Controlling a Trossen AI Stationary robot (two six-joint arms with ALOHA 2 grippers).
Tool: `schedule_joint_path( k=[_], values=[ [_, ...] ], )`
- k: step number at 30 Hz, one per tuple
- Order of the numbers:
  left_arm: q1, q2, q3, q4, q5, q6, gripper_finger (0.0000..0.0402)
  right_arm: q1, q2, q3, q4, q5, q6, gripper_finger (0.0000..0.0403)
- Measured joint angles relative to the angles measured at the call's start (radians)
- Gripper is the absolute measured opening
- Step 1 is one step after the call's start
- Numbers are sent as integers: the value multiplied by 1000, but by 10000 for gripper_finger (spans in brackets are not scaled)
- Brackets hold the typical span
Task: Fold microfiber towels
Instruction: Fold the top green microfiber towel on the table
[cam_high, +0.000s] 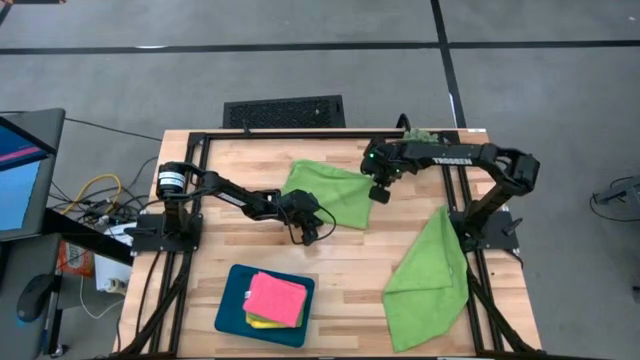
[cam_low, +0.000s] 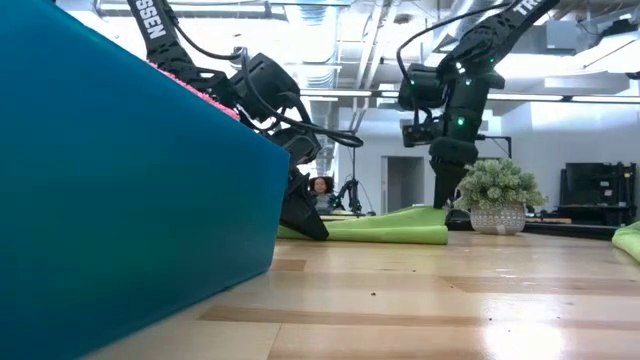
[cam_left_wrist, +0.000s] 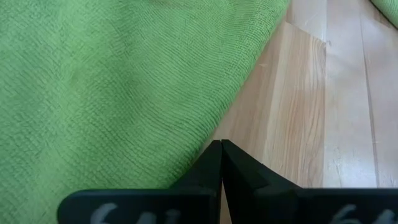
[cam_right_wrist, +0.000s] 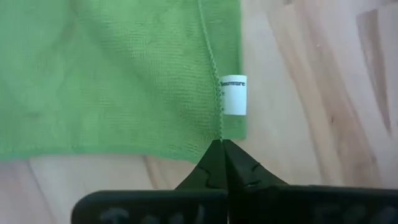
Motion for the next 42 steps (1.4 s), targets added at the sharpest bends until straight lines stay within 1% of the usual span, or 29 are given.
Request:
schedule_joint_path(
  k=[3,5,9,13,15,19,22,24,26,27,29,30,31,32,34,36,39,42],
  values=[
    [0,0,0,0,3,0,0,-18,0,0,16,-3,-3,8],
    [0,0,0,0,3,0,0,-26,0,0,25,-9,-3,18],
    [0,0,0,0,4,-1,0,-25,0,0,30,-45,-3,50],
    [0,0,0,-1,15,-6,0,-29,0,0,27,-48,-3,88],
    [6,-2,0,-5,59,-11,0,-38,0,0,28,-47,0,112],
    [38,-50,-3,-19,209,-66,0,-71,-3,0,30,-55,43,161],
    [88,-128,-2,-42,312,-90,0,-96,-37,0,35,-128,83,188],
    [130,-204,-2,-81,329,-83,0,-104,-73,0,50,-191,118,196],
    [178,-295,-2,-125,286,-22,0,-96,-113,-9,99,-243,170,198],
    [205,-343,-2,-151,234,30,0,-85,-131,-19,128,-261,195,197],
    [262,-414,-1,-170,88,150,0,-48,-158,-44,183,-274,230,194],
    [301,-441,-1,-172,46,206,0,-24,-162,-54,209,-273,240,191],
    [344,-457,-1,-167,42,248,2,1,-162,-63,235,-266,246,188],
    [392,-462,0,-154,74,267,4,23,-162,-75,259,-254,250,186],
    [489,-448,1,-155,194,260,12,63,-156,-97,302,-235,268,181],
    [561,-399,1,-159,298,279,24,100,-130,-107,339,-208,284,177],
    [611,-324,2,-164,411,343,51,123,-100,-111,342,-206,297,174],
    [618,-246,50,-171,527,385,86,135,-87,-111,334,-206,305,174]
  ],
)
